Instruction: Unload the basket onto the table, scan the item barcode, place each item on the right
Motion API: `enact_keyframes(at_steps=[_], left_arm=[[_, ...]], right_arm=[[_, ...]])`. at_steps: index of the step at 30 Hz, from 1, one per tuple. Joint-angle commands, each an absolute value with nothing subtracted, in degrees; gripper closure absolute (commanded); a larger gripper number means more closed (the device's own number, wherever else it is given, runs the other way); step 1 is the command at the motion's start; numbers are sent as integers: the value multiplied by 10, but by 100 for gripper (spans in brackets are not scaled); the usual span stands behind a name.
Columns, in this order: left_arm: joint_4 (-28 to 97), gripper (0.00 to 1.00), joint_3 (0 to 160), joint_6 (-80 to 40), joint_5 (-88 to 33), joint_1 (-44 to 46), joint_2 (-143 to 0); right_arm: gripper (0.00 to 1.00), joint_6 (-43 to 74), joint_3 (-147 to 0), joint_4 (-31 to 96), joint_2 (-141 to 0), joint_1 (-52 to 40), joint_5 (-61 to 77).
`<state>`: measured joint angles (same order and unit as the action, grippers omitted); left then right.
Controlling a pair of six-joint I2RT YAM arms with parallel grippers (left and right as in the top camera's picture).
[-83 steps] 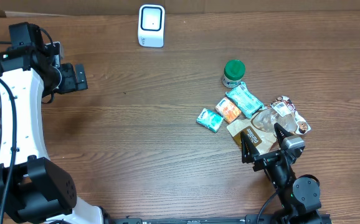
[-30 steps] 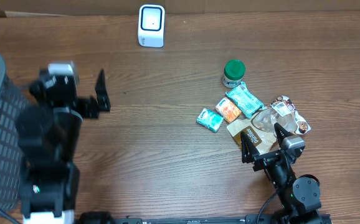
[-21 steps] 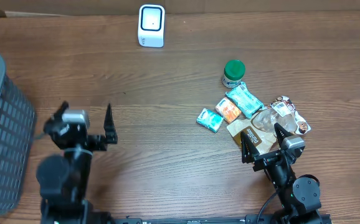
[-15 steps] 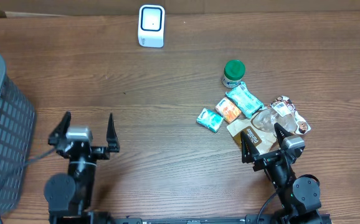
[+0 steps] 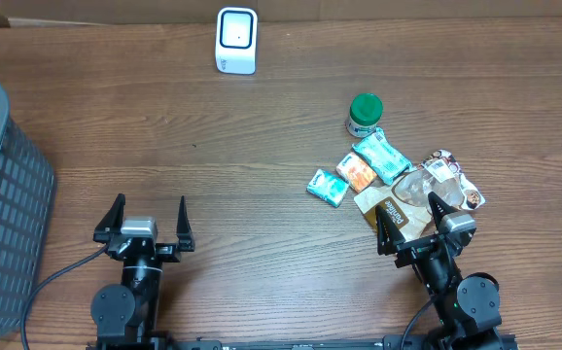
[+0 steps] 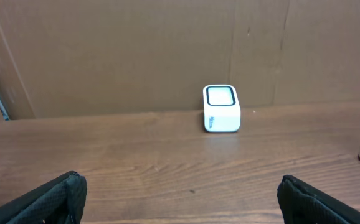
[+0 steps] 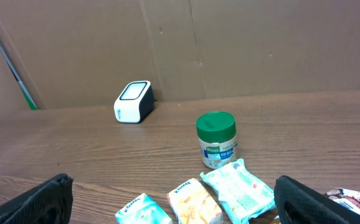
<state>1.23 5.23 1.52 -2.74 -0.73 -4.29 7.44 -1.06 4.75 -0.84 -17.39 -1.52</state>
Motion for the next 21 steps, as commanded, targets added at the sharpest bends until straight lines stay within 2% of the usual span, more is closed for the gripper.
enact_keyframes(at_steps=[1, 21], left_arm=[[10, 0, 22, 22, -25, -6, -10], [43, 0, 3, 22, -24, -6, -3]], right_arm=[[0, 74, -4, 46, -2, -177, -17], [0, 74, -4, 46, -2, -177, -17]])
